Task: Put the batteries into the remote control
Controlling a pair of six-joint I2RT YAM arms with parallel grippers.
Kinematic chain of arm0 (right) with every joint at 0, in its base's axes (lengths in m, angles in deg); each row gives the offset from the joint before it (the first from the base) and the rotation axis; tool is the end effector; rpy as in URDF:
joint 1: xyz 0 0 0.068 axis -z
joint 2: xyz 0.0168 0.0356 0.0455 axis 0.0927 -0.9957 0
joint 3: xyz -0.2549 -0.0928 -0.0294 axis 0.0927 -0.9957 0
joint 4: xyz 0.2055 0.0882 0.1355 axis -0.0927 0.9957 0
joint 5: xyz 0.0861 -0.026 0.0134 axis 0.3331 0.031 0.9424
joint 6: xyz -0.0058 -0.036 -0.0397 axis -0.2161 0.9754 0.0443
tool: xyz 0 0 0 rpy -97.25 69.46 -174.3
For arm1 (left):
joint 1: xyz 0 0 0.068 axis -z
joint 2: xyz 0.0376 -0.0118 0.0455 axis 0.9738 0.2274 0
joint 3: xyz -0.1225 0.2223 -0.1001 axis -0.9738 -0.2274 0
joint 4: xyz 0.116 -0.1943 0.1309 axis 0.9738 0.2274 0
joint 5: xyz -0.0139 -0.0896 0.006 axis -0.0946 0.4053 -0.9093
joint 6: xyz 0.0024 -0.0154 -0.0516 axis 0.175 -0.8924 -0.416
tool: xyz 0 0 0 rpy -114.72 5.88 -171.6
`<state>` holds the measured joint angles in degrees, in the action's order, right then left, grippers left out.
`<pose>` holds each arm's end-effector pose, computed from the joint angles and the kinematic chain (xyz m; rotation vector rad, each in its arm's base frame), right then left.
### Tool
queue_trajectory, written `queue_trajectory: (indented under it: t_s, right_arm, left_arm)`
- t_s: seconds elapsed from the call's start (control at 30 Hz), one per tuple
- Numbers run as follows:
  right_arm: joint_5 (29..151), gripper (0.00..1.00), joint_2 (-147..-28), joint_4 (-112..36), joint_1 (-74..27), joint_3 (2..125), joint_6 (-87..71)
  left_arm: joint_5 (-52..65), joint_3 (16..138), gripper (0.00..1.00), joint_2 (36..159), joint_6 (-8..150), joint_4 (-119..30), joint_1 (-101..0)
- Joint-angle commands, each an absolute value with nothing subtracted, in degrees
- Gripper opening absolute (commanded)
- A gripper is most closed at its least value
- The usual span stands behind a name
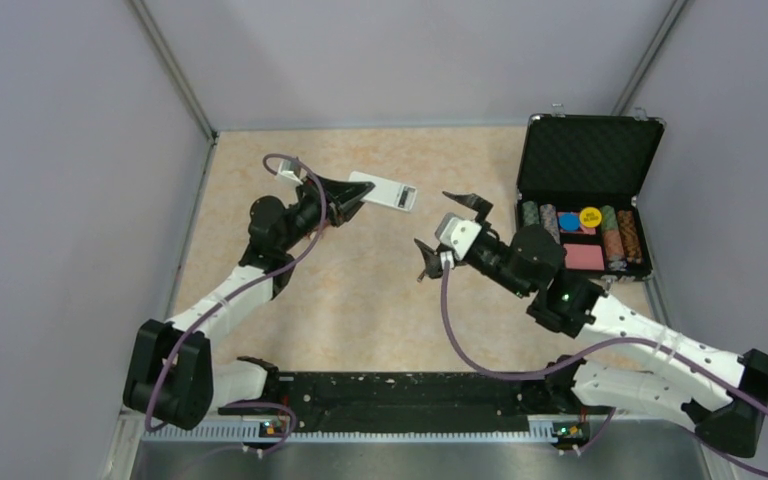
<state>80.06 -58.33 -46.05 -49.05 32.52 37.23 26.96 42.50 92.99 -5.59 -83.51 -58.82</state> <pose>0.1278 0.1759 0.3521 -1.1067 1.1020 0.1904 0.2562 -0.1014 0.2951 -0.5544 1.6536 -1.8078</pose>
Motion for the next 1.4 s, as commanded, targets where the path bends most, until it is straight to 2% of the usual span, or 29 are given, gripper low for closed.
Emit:
queue_trajectory:
  t_s: [0.0, 0.13, 0.27, 0.33, 0.43, 0.57, 0.67, 0.77, 1.17, 1.27, 1.37]
  right_arm:
    - [72.72, 0.99, -58.31, -39.13, -49.35, 43.92, 14.39]
    - [65.94, 0.99, -66.21, -27.58, -46.94, 58.29, -6.53]
    - [76.25, 0.97, -75.38, -15.77, -38.46, 71.78, -26.46]
    - [80.81, 0.97, -76.09, -17.36, -35.48, 71.18, -35.34]
    - [79.68, 0.99, -75.41, -18.08, -33.74, 66.76, -47.73]
    - [87.4, 0.99, -76.29, -21.38, -32.39, 60.26, -61.45]
    - [91.98, 0.91, -76.73, -29.72, -32.45, 55.28, -69.29]
    - [92.09, 0.84, -76.81, -32.34, -32.43, 54.18, -72.19]
    - [88.93, 0.78, -77.71, -33.93, -32.41, 53.17, -78.25]
    - [88.86, 0.78, -78.67, -34.56, -32.47, 54.35, -77.79]
    - [88.16, 0.83, -79.04, -34.35, -32.7, 55.55, -76.4]
  left_arm:
    - [25.67, 44.91, 0.0, 89.98, -4.07, -85.6, -59.02]
    - [25.09, 43.89, 0.0, 88.68, -3.21, -86.42, -59.02]
    - [24.09, 42.39, 0.0, 86.86, -2.24, -88.79, -59.1]
    - [22.56, 41.26, 0.0, 85.81, -2.38, -90.62, -59.12]
    - [20.59, 40.3, 0.0, 84.13, -2.07, -91.01, -59.18]
    - [20.44, 40.37, 0.0, 83.24, -2.99, -90.86, -59.19]
    - [20.21, 40.26, 0.0, 83.15, -4.55, -90.99, -59.2]
    - [19.83, 39.66, 0.0, 83.69, -6.83, -91.64, -59.19]
    - [20.57, 39.46, 0.0, 85.21, -9.9, -93.07, -59.23]
    - [21.15, 39.57, 0.0, 85.46, -9.33, -92.39, -59.19]
    - [20.84, 39.55, 0.0, 85.47, -8.26, -91.01, -59.19]
